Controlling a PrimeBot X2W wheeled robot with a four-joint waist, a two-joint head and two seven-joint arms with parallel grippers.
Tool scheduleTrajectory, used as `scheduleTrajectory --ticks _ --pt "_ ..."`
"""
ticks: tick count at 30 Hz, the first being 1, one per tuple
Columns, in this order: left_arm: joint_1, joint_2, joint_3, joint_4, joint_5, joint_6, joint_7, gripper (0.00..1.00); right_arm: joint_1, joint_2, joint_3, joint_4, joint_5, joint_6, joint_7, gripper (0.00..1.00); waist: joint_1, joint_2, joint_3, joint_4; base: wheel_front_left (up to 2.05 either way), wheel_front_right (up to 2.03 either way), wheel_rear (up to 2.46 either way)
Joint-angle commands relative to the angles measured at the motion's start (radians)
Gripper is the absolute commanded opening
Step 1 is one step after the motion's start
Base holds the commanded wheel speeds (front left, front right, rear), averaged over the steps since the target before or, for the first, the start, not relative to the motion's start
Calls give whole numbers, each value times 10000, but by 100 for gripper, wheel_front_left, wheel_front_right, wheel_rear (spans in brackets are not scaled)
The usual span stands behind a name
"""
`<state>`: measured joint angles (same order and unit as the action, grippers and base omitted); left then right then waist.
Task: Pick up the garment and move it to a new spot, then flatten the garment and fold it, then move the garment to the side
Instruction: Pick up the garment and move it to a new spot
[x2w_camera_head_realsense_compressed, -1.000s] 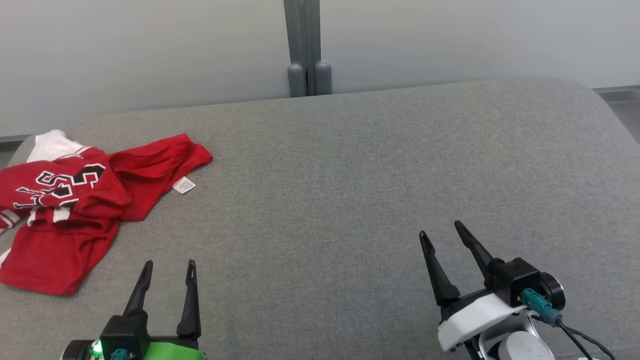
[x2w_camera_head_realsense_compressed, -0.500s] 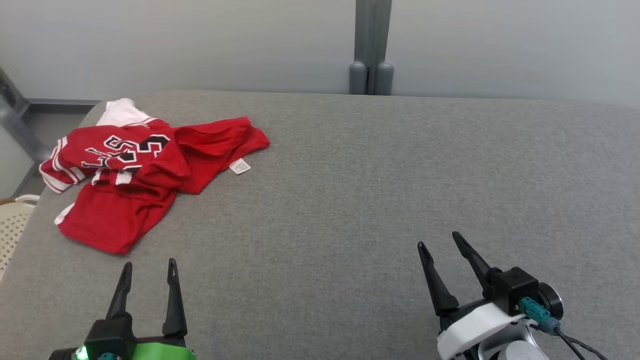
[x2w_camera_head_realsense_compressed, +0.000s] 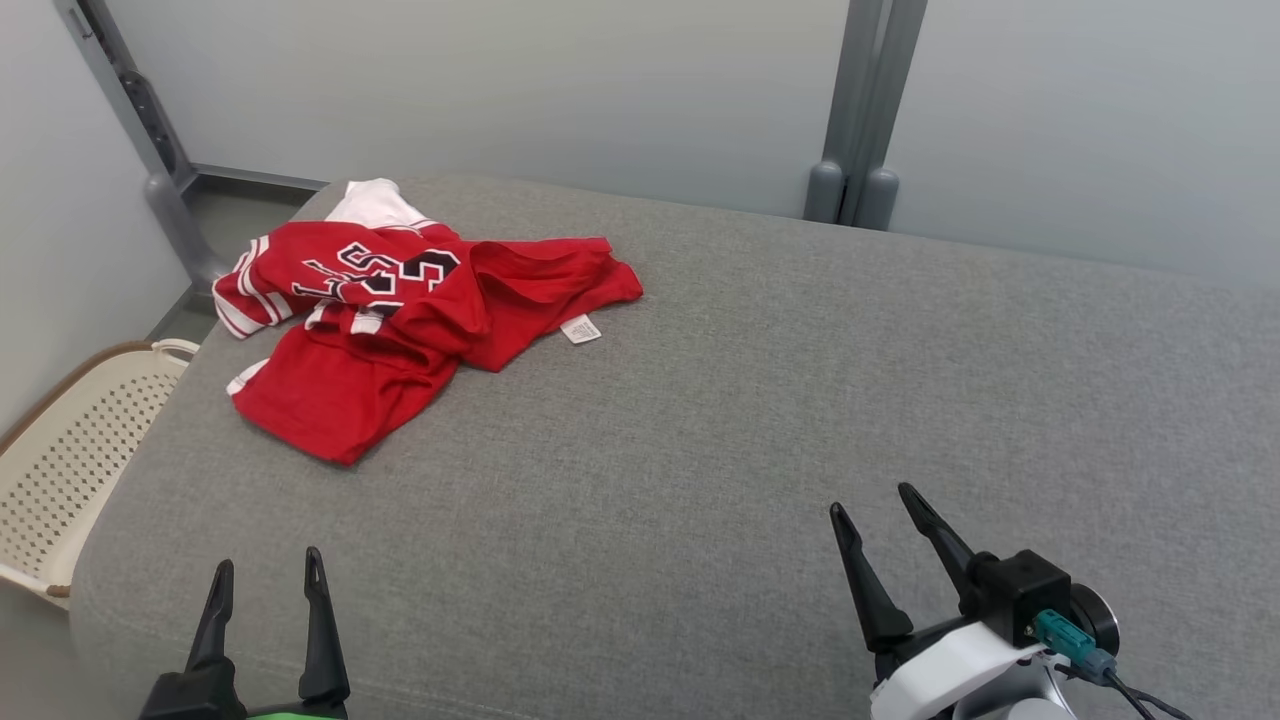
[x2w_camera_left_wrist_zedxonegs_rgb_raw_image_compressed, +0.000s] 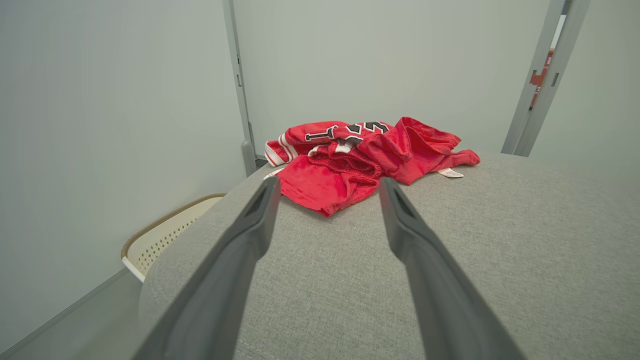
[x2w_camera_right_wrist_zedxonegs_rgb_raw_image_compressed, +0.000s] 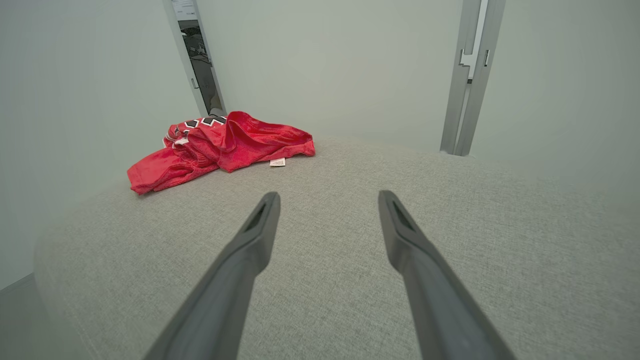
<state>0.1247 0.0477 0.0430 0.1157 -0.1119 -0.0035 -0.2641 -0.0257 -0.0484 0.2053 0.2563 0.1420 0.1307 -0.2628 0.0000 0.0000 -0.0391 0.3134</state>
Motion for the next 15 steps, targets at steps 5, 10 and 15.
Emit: scheduleTrajectory --ticks 5,10,15 --pt "301 52 106 -98 -115 57 -7 100 214 -37 -20 22 137 1 -31 100 0 0 -277 464 0 0 0" --pt "387 50 223 -170 -172 70 -7 100 227 -37 60 37 181 1 -31 100 0 0 -320 611 0 0 0" --pt "343 50 316 -240 -234 116 -7 100 244 -37 58 -10 123 1 -31 100 0 0 -230 677 0 0 0"
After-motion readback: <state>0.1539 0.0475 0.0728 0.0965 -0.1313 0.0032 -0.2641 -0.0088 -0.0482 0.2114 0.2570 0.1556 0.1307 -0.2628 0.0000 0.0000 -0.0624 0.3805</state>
